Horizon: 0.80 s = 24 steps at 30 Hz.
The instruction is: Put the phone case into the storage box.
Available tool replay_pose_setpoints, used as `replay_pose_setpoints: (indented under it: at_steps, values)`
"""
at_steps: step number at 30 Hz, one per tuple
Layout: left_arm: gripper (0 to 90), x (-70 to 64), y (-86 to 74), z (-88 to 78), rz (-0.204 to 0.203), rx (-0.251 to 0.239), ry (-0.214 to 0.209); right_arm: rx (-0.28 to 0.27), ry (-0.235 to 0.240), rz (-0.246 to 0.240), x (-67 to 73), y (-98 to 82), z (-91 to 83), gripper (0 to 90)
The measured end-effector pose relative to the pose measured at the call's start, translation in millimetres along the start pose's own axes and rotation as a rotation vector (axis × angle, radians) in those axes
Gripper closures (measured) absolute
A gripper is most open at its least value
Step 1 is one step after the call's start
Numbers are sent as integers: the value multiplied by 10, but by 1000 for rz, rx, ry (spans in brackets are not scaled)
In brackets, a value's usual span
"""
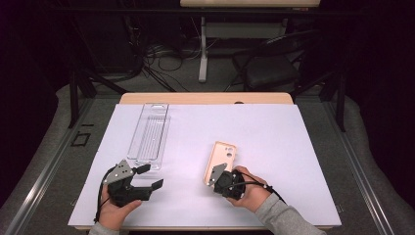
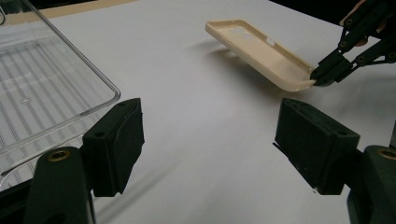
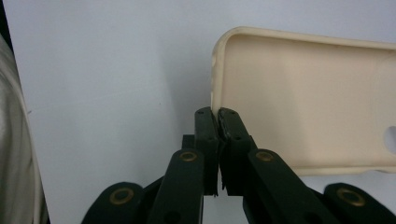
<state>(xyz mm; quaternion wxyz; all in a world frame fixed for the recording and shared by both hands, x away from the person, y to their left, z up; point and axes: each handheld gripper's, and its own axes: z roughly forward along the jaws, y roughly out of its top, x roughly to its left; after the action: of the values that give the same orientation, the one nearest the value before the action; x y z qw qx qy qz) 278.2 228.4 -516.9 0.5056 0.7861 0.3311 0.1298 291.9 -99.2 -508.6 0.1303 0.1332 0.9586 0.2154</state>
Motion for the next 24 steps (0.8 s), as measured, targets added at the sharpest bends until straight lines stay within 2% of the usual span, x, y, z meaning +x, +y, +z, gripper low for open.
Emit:
replay_pose_setpoints:
  at_steps: [6, 8, 9, 24]
  values:
    - [236, 15, 23, 20, -18, 0, -1, -6, -12, -9, 5, 2, -5, 876]
    - [236, 18, 35, 36, -23, 6, 1, -14, -14, 2, 18, 5, -9, 876]
    - [236, 18, 50, 46, -25, 10, 0, -11, -18, -11, 12, 5, -12, 876]
    - [236, 11, 315, 170, -44, 21, -26, -37, -37, -21, 26, 11, -64, 876]
